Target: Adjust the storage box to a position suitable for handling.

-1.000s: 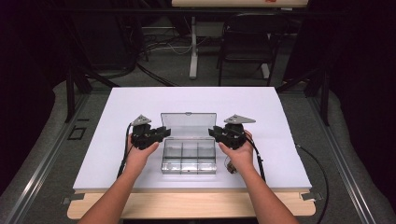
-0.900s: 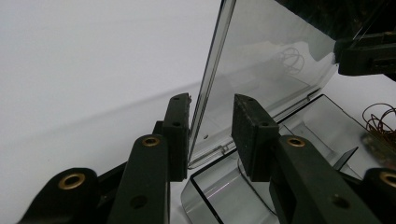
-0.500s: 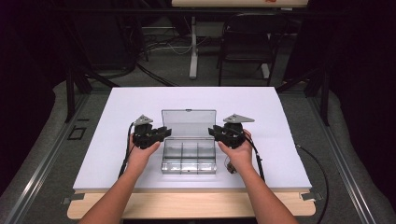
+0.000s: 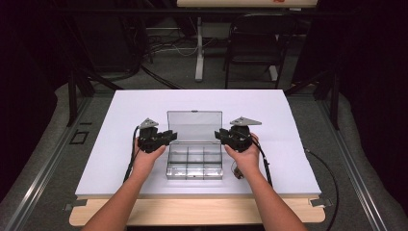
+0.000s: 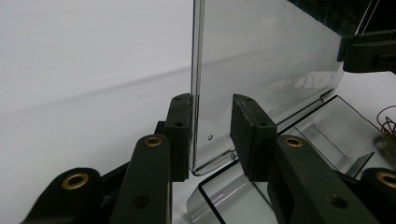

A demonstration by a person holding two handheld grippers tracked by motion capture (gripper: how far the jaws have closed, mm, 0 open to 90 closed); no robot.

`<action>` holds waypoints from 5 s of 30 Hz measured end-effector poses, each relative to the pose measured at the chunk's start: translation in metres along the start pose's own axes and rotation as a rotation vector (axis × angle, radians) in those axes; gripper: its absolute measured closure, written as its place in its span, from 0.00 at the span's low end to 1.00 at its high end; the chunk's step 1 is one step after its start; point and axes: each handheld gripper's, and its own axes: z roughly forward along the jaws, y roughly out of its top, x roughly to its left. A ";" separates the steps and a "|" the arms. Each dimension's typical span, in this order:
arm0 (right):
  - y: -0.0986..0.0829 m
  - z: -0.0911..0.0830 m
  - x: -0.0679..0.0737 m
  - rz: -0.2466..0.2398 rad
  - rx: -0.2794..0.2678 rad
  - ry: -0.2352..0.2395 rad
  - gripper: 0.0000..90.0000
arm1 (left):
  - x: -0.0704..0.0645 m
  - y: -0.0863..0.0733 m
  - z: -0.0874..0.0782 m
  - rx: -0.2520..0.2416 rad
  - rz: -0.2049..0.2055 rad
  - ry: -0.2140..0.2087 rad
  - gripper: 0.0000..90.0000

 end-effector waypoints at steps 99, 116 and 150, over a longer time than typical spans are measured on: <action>0.002 0.032 -0.020 0.239 0.114 0.034 0.67 | 0.021 -0.002 0.024 0.054 -0.209 -0.079 0.65; 0.000 0.037 -0.024 0.300 0.152 0.042 0.63 | 0.024 -0.004 0.029 0.073 -0.249 -0.092 0.60; -0.003 0.042 -0.028 0.382 0.187 0.065 0.60 | 0.029 -0.006 0.032 0.096 -0.287 -0.106 0.56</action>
